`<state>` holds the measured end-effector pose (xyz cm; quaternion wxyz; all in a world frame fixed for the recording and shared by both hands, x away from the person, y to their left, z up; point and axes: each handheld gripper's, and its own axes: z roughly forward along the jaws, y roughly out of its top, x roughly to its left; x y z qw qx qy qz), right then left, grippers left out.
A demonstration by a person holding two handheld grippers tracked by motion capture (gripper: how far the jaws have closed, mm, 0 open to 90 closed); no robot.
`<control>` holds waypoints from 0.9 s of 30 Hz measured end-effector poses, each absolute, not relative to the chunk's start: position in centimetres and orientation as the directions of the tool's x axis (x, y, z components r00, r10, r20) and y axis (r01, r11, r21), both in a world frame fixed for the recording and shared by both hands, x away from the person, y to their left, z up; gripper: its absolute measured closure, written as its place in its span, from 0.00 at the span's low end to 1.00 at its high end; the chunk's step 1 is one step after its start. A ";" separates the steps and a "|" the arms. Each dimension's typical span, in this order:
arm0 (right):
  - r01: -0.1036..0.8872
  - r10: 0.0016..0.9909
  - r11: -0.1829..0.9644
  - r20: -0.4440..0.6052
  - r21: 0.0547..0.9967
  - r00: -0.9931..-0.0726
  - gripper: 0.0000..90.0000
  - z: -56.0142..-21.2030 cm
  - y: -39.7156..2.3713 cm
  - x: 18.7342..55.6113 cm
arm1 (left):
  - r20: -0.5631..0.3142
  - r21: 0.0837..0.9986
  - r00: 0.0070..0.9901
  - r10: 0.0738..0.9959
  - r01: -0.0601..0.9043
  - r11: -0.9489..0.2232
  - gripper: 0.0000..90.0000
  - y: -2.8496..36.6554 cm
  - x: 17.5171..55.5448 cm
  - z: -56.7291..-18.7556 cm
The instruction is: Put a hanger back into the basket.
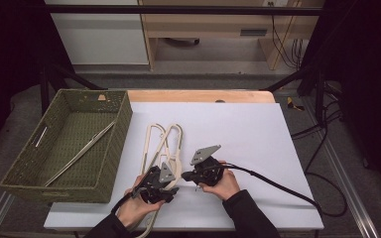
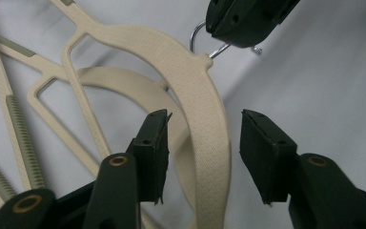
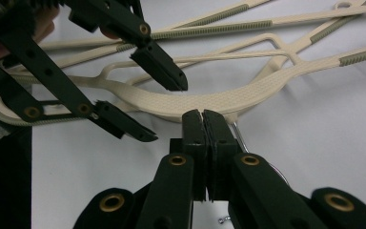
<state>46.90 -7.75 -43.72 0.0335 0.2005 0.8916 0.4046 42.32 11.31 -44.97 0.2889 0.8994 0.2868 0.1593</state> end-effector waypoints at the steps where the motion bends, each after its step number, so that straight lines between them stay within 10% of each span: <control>1: 0.319 0.374 0.597 0.096 0.736 -0.922 0.99 -43.6 -7.8 46.9 | 0.124 0.610 0.783 0.609 0.424 -0.670 0.64 11.2 42.3 -45.1; 15: 0.323 0.368 0.590 0.110 0.740 -0.923 0.98 -43.3 -8.0 46.8 | 0.106 0.610 0.764 0.637 0.456 -0.648 0.81 11.1 41.9 -44.8; 27: 0.280 0.477 0.353 0.086 0.893 -0.875 0.64 -38.4 -12.8 46.1 | 0.081 0.655 0.748 0.659 0.459 -0.600 0.84 13.3 40.8 -42.1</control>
